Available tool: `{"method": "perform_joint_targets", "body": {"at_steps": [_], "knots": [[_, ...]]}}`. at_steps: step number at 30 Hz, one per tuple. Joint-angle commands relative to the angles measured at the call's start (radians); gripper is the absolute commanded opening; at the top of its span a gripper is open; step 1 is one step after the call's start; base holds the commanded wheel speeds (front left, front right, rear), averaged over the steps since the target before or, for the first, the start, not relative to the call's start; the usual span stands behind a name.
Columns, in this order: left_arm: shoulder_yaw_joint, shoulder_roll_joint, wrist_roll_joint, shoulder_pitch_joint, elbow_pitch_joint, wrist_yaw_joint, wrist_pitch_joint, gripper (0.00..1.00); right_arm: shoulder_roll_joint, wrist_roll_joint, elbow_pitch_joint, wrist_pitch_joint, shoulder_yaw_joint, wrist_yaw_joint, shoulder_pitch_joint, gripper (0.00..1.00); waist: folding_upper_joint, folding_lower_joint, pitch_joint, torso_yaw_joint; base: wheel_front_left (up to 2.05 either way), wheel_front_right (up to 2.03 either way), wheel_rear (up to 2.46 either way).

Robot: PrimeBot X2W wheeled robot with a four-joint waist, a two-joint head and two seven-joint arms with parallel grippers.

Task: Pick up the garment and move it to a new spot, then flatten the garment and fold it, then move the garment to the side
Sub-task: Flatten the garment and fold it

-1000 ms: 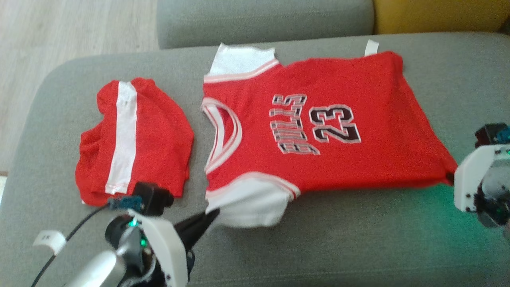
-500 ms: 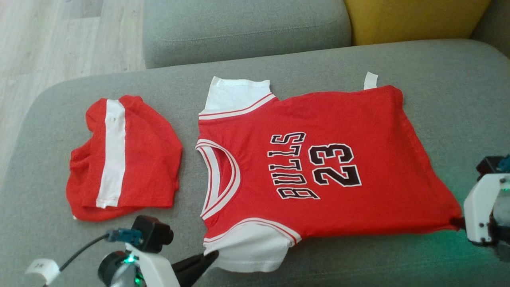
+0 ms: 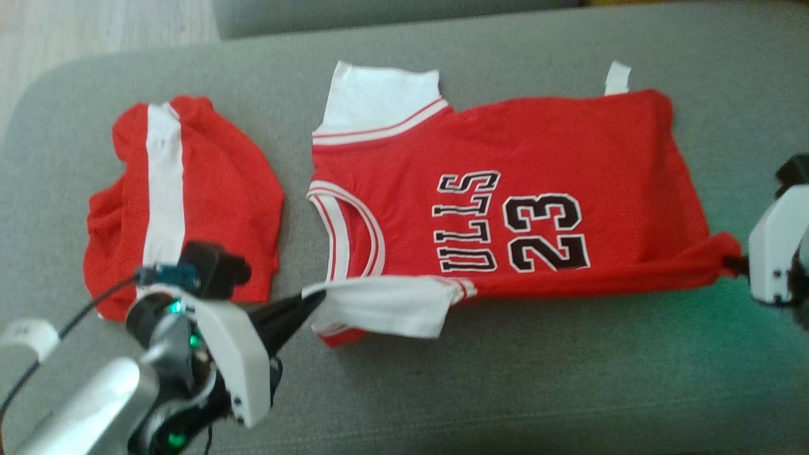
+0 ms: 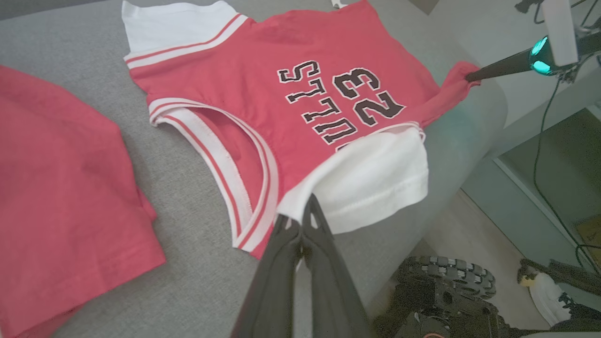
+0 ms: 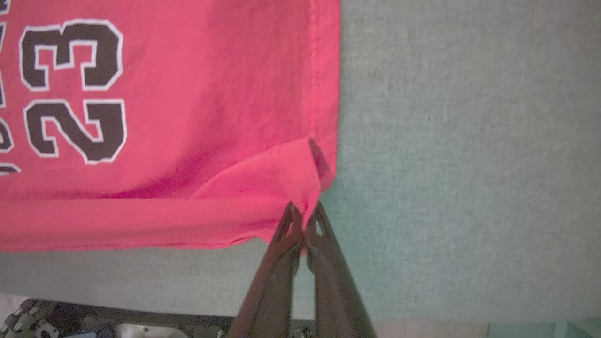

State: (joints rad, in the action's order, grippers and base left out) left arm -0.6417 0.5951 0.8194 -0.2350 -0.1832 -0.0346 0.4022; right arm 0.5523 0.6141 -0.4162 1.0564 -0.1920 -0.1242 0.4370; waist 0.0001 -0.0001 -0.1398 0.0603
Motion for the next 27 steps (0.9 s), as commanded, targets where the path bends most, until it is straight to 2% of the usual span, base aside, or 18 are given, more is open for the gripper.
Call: {"method": "perform_joint_targets", "body": {"at_steps": [1,7,17,18,19,20,23,27], "knots": [[0.054,0.018,-0.009,-0.078,-0.018,-0.006,0.000,0.00,0.020,-0.017,0.032,0.005,0.009,-0.007,0.034,0.00,-0.0001,0.0001,-0.037,-0.009,0.00,0.00,0.00],[0.035,-0.013,-0.042,-0.197,0.059,-0.042,0.006,0.00,-0.007,-0.079,0.016,0.004,0.043,-0.007,0.111,0.00,-0.0001,0.0001,-0.103,-0.014,0.00,0.00,0.00],[-0.028,-0.093,-0.096,-0.319,0.218,-0.078,-0.058,0.00,-0.014,-0.137,-0.026,-0.040,0.009,-0.007,0.168,0.00,-0.0001,0.0001,-0.151,-0.020,0.00,0.00,0.00],[-0.031,-0.101,-0.104,-0.329,0.233,-0.079,-0.074,0.00,-0.013,-0.144,-0.025,-0.056,0.002,-0.007,0.171,0.15,-0.0001,0.0001,-0.152,-0.021,0.00,0.00,0.00],[-0.031,-0.110,-0.114,-0.338,0.249,-0.079,-0.093,0.27,-0.011,-0.152,-0.022,-0.084,-0.002,-0.007,0.175,0.89,-0.0001,0.0001,-0.154,-0.022,0.00,0.00,0.00],[-0.028,-0.120,-0.125,-0.347,0.265,-0.076,-0.115,1.00,-0.011,-0.158,-0.027,-0.114,0.002,-0.007,0.179,1.00,-0.0001,0.0001,-0.155,-0.023,0.00,0.00,0.00],[-0.007,-0.159,-0.136,-0.360,0.312,-0.054,-0.188,1.00,-0.026,-0.163,-0.038,-0.209,0.010,-0.007,0.188,1.00,-0.0001,0.0001,-0.147,-0.027,0.00,0.00,0.00],[0.037,-0.209,-0.134,-0.349,0.352,-0.008,-0.301,1.00,-0.066,-0.190,-0.021,-0.413,0.028,-0.007,0.188,1.00,-0.0001,0.0001,-0.119,-0.029,0.00,0.00,0.00]]}}
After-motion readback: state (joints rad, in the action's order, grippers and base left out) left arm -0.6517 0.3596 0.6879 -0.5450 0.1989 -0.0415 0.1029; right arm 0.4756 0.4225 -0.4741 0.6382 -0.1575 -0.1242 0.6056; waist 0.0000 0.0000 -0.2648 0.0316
